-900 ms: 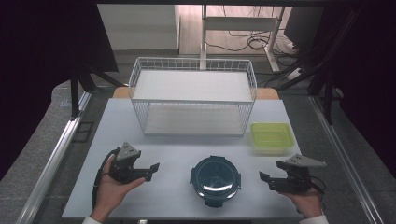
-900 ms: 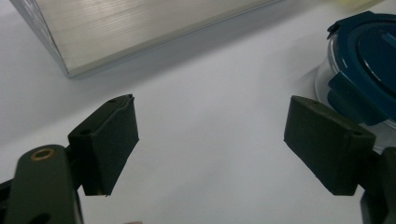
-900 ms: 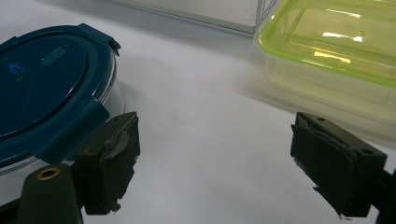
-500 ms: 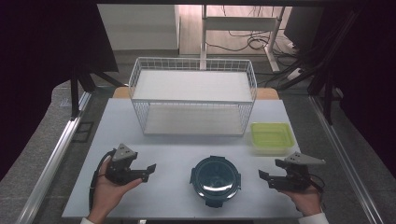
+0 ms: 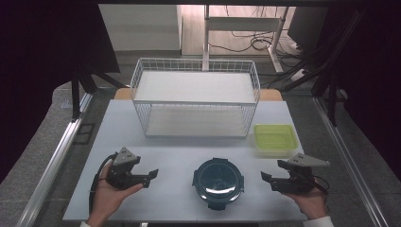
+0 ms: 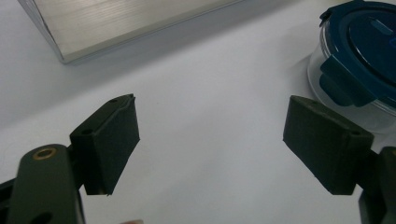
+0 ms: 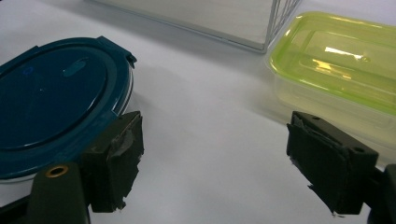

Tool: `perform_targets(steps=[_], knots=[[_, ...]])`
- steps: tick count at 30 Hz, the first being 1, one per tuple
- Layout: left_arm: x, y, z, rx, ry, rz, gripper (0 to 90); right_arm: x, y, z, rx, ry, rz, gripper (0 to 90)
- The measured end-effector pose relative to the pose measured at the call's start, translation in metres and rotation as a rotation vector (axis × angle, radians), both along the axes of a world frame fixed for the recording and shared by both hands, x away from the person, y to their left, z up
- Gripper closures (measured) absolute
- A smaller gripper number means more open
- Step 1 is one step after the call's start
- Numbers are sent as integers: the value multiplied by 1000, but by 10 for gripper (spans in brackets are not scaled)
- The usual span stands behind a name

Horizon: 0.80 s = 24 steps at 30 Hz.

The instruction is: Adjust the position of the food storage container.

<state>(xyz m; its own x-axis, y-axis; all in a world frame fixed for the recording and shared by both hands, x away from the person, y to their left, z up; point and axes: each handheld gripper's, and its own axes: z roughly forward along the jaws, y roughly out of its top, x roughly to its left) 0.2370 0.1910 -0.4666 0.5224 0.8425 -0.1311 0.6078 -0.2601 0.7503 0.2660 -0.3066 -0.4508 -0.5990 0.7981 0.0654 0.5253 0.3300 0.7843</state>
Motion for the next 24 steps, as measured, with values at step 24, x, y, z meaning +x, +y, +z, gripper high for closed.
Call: perform_targets(steps=[24], knots=[[6, -7, 1, 2, 10, -34, 176, -39, 36, 14, -114, 56, 221, 376]])
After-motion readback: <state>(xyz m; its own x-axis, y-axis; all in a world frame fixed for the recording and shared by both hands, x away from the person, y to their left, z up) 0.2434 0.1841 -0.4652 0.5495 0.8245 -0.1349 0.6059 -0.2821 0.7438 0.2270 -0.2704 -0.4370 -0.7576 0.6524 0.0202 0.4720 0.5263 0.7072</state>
